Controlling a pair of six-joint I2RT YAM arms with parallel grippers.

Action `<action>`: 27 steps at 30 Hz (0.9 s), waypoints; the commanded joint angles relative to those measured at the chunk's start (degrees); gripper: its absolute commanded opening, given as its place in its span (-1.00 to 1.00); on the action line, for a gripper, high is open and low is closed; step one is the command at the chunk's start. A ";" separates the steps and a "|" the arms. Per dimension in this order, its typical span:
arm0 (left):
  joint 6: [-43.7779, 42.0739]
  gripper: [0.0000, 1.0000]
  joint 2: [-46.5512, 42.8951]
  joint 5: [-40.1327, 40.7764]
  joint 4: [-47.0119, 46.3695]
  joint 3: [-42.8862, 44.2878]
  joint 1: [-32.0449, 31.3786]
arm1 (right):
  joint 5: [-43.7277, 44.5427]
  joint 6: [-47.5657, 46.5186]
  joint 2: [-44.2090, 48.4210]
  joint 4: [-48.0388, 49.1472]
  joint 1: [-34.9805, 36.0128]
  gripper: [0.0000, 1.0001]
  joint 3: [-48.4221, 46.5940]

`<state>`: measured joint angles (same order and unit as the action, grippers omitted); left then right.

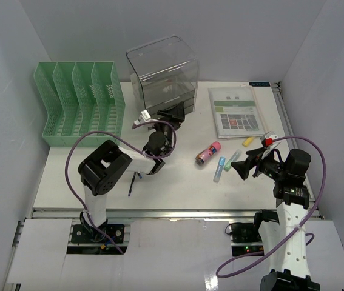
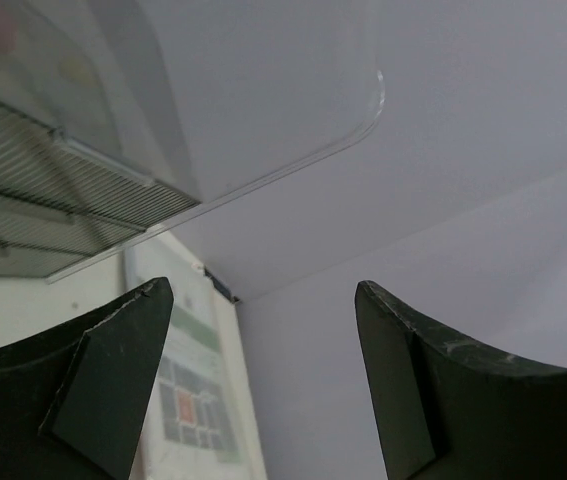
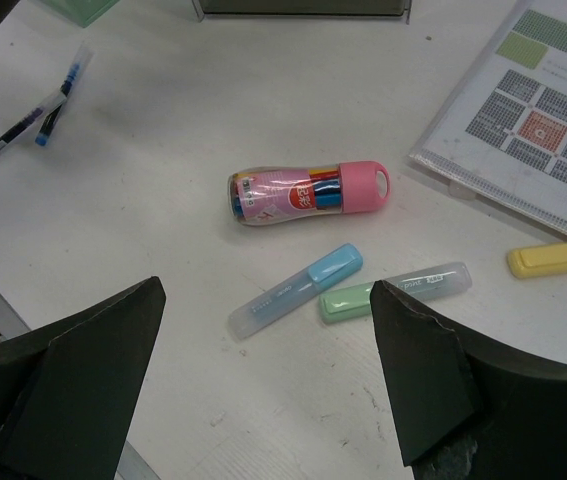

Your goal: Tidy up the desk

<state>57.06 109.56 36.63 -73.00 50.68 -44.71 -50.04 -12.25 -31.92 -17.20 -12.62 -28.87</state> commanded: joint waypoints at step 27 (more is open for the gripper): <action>18.44 0.30 3.99 3.63 19.84 11.73 6.47 | -0.94 -2.25 0.02 -1.17 0.41 0.80 -2.51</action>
<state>74.01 115.61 39.70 -53.63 61.08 -39.05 -51.09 -13.98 -31.77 -18.39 -12.56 -29.15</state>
